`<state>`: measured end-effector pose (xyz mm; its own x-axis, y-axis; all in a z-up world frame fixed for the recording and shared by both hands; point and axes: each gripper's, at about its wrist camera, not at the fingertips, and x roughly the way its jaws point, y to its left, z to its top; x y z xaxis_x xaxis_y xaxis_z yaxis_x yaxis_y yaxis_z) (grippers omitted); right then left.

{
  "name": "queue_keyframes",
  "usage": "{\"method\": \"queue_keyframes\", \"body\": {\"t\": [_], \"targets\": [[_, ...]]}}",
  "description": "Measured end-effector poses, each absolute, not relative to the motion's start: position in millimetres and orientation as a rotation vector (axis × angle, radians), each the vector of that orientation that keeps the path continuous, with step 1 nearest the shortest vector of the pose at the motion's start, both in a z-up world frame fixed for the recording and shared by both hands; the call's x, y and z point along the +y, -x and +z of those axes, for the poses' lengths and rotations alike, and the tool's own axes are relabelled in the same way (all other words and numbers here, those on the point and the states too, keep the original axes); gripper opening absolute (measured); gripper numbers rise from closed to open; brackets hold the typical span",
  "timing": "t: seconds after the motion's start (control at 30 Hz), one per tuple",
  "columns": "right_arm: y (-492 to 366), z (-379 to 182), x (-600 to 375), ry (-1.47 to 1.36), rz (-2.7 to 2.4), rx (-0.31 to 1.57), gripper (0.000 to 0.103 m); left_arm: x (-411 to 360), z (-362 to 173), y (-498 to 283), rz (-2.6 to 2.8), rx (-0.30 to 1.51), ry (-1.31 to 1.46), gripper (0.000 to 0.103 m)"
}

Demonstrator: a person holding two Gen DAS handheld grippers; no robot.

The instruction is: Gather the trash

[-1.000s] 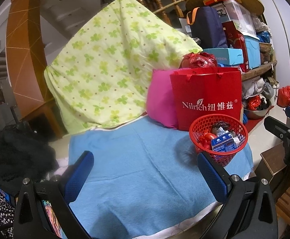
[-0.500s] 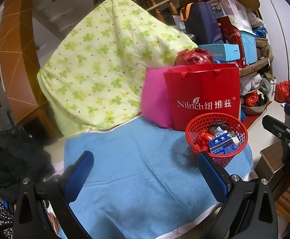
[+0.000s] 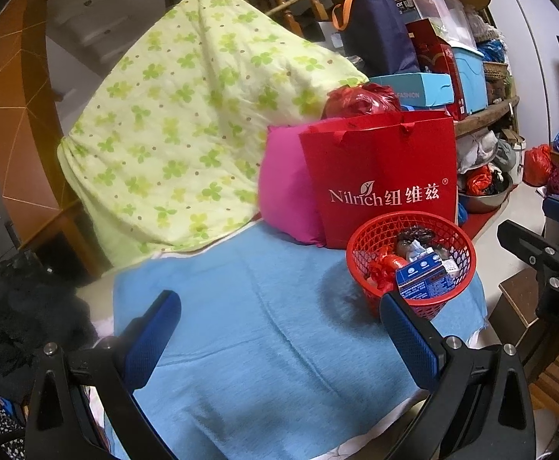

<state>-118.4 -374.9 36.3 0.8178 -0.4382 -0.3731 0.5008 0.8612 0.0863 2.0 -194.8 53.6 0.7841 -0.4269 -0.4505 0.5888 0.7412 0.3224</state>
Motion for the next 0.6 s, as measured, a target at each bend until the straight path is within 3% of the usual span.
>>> {"method": "queue_keyframes", "body": {"t": [0.6], "targets": [[101,27,-380,-0.180,-0.512,0.384,0.086,-205,44,-15,-0.588,0.385,-0.478,0.103]]}}
